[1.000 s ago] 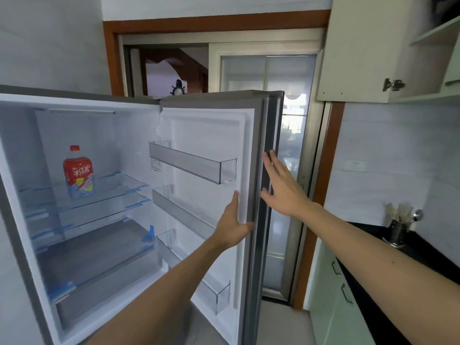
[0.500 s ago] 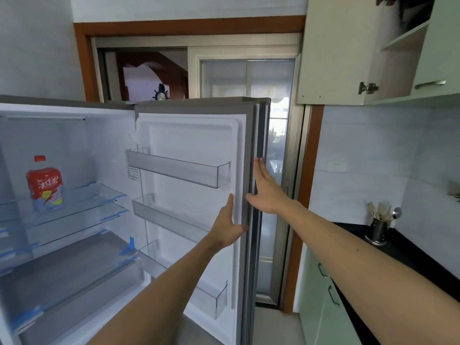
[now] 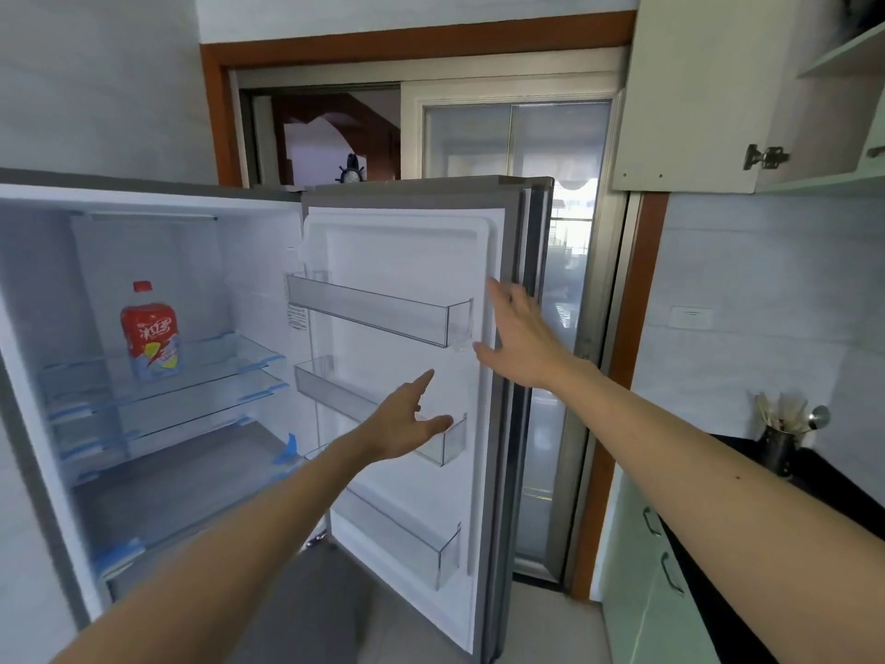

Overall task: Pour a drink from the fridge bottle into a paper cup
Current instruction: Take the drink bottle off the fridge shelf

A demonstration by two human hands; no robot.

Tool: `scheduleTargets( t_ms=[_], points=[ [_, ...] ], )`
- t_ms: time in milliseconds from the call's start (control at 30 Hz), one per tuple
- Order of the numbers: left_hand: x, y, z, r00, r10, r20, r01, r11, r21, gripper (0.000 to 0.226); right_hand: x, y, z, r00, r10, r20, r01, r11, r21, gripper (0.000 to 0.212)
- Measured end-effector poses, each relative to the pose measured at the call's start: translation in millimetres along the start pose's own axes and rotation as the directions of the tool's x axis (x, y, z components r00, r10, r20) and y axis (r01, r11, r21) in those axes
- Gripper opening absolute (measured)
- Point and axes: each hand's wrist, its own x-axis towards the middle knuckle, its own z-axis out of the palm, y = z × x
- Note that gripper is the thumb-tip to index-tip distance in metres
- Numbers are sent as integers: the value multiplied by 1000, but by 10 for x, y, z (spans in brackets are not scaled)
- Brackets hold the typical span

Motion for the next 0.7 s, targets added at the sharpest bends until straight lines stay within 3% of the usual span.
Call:
scheduleTargets(
  t_ms=[167, 500, 700],
  points=[
    [-404, -360, -661, 991, -95, -92, 110, 978, 178, 86, 150, -586, -57, 989, -148, -7, 148, 989, 19, 89],
    [-1554, -1083, -1859, 930, -243, -275, 360, 751, 554, 91, 342, -1796, 772, 891, -369, 264, 348, 929, 125, 88],
    [-2004, -1507, -2361, 884, -305, -355, 464, 664, 587, 89, 499, -2423, 1160, 840, -403, 363, 389, 914, 115, 87]
  ],
)
